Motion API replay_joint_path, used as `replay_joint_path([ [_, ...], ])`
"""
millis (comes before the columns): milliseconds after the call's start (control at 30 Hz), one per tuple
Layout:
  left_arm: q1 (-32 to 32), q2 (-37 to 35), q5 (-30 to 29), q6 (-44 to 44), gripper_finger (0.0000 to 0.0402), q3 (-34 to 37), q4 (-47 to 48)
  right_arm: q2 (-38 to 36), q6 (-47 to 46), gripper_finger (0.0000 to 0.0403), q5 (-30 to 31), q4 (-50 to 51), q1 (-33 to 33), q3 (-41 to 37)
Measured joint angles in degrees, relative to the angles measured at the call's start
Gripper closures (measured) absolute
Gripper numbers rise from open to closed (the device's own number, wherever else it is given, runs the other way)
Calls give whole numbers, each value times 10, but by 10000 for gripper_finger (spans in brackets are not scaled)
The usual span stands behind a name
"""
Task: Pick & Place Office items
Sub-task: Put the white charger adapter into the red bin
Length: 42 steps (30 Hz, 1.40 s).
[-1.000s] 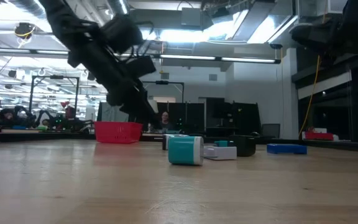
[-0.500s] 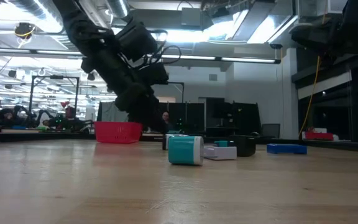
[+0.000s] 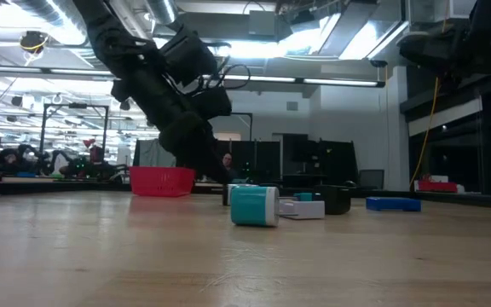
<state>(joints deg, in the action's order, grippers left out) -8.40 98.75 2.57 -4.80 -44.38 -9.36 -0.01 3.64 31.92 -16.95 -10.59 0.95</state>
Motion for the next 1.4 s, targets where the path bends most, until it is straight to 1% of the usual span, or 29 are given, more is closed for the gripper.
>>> replay_joint_path([
  [267,4,50,-2,22,167,0,-50,0,-1,346,0,1,0,0],
  [333,5,68,-15,25,167,-5,-62,0,-2,346,0,2,0,0],
  [467,5,85,-20,8,171,-19,-70,0,-2,346,0,3,0,0],
  [567,7,87,-20,-15,198,-28,-71,0,-2,346,0,6,0,0],
  [733,8,79,0,-24,278,-45,-73,0,-3,346,0,16,0,0],
  [900,5,66,19,-23,280,-51,-69,0,-3,347,0,17,0,0],
  [1000,4,60,19,-24,280,-51,-62,0,-4,347,0,17,0,0],
  [1067,-1,49,12,-29,280,-49,-42,0,-4,347,0,17,0,0],
  [1233,-17,-3,-32,-63,280,-51,-27,0,-7,347,0,19,0,0],
  [1400,-60,-88,-89,-100,280,-49,25,0,-13,347,0,21,0,0],
])
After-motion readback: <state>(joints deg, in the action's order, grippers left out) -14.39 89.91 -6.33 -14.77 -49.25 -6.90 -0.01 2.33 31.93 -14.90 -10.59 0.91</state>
